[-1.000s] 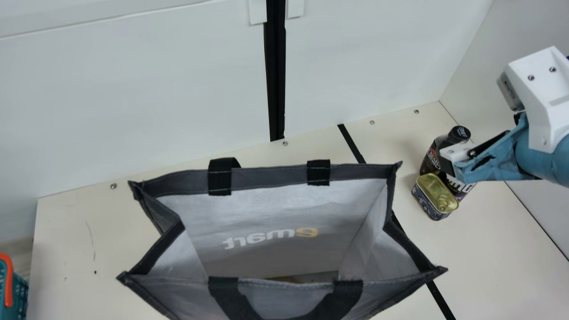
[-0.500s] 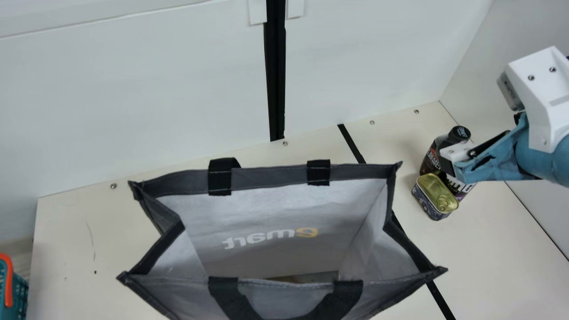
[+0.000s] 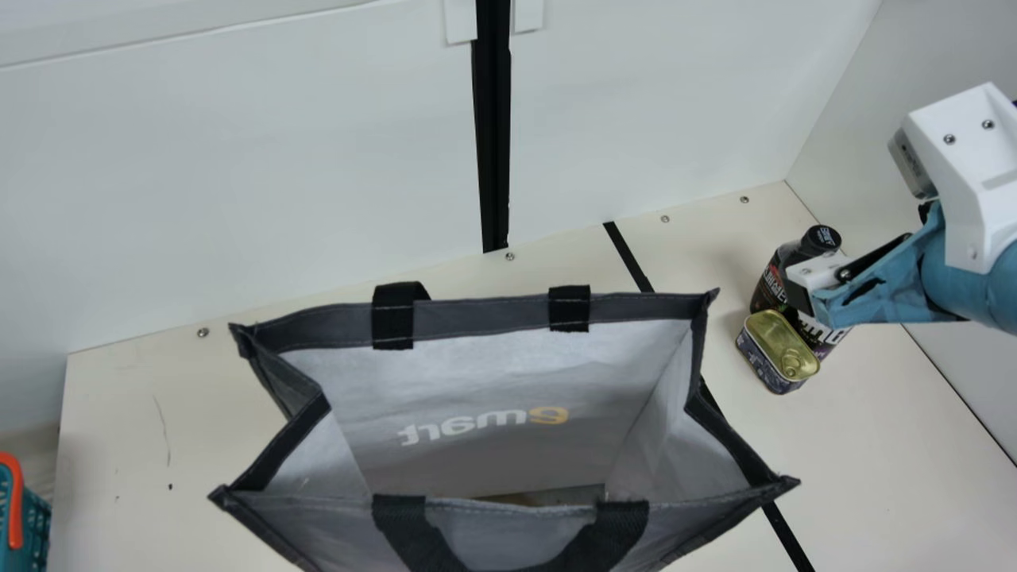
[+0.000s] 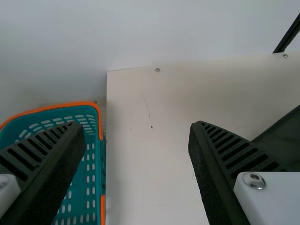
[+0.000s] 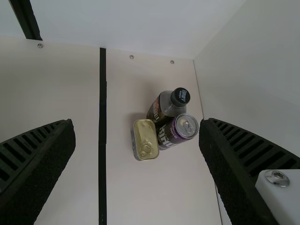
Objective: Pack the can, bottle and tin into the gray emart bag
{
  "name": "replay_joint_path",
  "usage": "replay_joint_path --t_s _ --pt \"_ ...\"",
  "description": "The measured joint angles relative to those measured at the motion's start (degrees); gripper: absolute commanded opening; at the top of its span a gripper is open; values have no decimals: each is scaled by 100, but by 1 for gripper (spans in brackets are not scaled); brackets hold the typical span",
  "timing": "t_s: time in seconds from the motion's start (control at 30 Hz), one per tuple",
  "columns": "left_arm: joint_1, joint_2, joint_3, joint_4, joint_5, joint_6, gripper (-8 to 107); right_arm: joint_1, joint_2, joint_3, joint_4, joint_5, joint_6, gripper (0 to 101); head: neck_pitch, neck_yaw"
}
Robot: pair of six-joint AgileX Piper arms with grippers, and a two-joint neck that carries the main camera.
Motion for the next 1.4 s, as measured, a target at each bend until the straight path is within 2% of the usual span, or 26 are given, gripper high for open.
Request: replay_joint_path --t_s 0.57,1.13,1.4 --pt "-89 658 -801 -262 -109 479 90 0 0 0 0 0 0 91 0 9" --pt "-1039 1356 -1703 68 -184 392 90 0 0 0 0 0 0 91 9 9" --pt "-1343 1669 -2160 16 -176 482 90 0 0 0 0 0 0 91 0 0"
